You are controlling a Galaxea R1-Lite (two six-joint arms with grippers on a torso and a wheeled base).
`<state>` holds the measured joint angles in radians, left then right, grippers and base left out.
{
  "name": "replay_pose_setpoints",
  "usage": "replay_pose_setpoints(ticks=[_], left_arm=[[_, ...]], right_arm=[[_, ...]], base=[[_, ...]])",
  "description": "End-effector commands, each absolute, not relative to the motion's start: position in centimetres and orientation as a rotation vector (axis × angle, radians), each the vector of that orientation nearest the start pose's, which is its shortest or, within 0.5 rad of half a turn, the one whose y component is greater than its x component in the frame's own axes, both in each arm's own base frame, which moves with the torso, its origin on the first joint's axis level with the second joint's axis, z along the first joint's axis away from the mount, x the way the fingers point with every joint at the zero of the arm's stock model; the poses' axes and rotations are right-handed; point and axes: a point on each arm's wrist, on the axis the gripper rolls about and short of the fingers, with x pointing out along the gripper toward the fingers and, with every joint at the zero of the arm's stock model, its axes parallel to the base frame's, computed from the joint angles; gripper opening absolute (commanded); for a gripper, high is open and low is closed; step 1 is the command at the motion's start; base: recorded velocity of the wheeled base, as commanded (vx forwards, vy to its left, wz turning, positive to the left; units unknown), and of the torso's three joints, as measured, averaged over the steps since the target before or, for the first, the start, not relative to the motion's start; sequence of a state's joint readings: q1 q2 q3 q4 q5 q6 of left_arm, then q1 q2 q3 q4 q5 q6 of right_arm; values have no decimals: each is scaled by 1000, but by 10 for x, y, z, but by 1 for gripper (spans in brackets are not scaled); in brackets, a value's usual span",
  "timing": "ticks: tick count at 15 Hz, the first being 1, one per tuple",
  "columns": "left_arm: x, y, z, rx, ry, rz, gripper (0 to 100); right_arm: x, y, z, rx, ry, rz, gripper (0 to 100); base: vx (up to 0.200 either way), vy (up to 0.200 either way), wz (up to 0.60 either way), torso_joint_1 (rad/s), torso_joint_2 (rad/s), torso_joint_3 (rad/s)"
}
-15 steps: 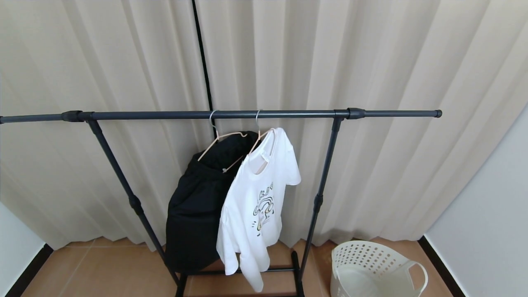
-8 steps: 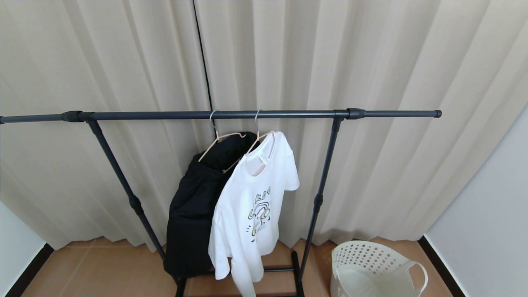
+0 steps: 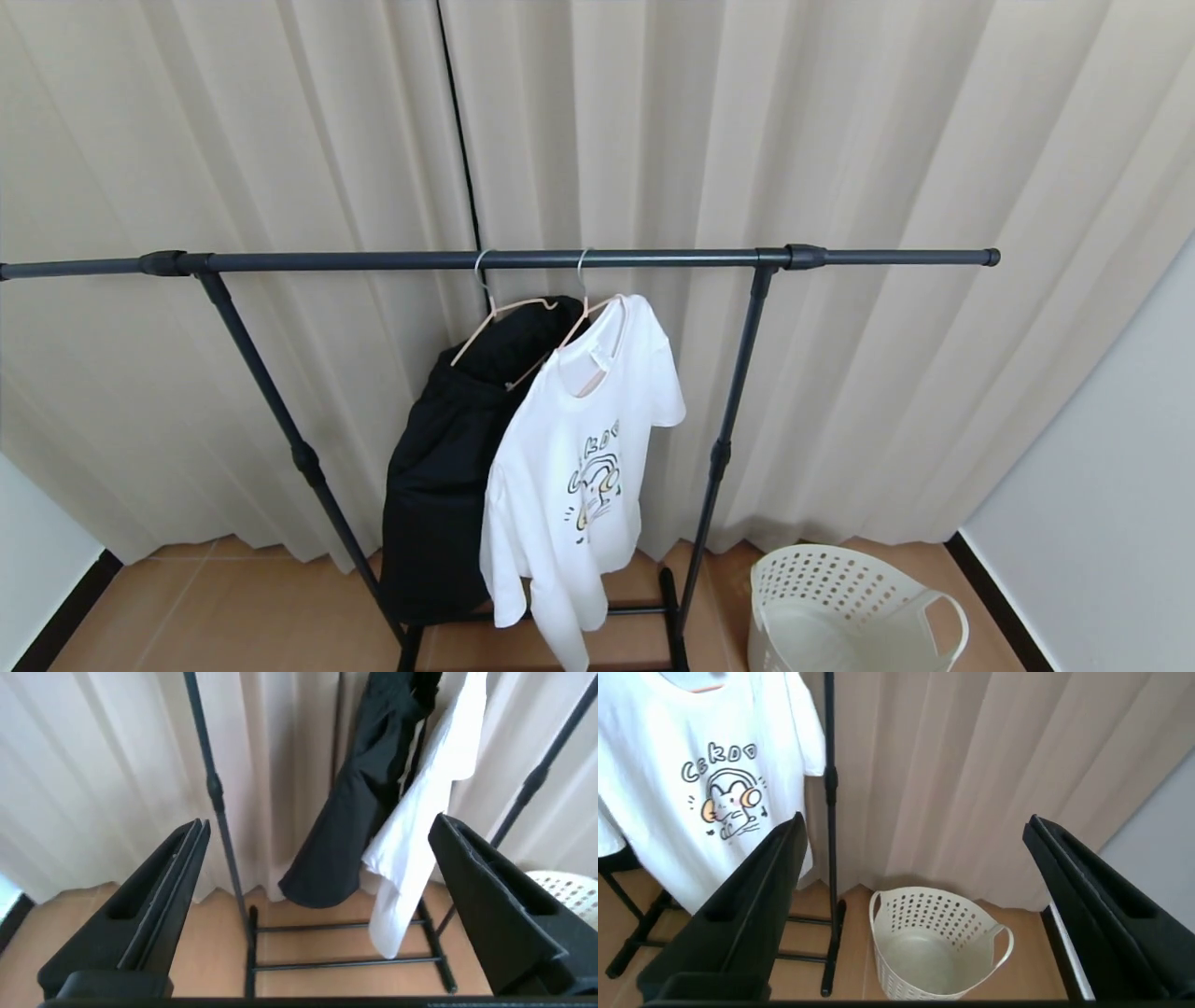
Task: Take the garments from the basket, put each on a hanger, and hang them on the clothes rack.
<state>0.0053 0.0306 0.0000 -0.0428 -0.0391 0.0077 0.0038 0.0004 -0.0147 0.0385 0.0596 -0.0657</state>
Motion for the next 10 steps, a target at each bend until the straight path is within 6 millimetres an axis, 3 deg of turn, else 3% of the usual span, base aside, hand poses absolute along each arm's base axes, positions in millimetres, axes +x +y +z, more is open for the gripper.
replay_pose_setpoints(ticks=[1,10], left_arm=[[-23,-1,80,7,-45,-43,100],[-23,-1,80,7,-45,-43,100]], right_arm=[[-24,1,76,-62,21,65,100],[-24,1,75,-47,23,59,100]], base=[[0,0,0,0,0,0],[0,0,0,0,0,0]])
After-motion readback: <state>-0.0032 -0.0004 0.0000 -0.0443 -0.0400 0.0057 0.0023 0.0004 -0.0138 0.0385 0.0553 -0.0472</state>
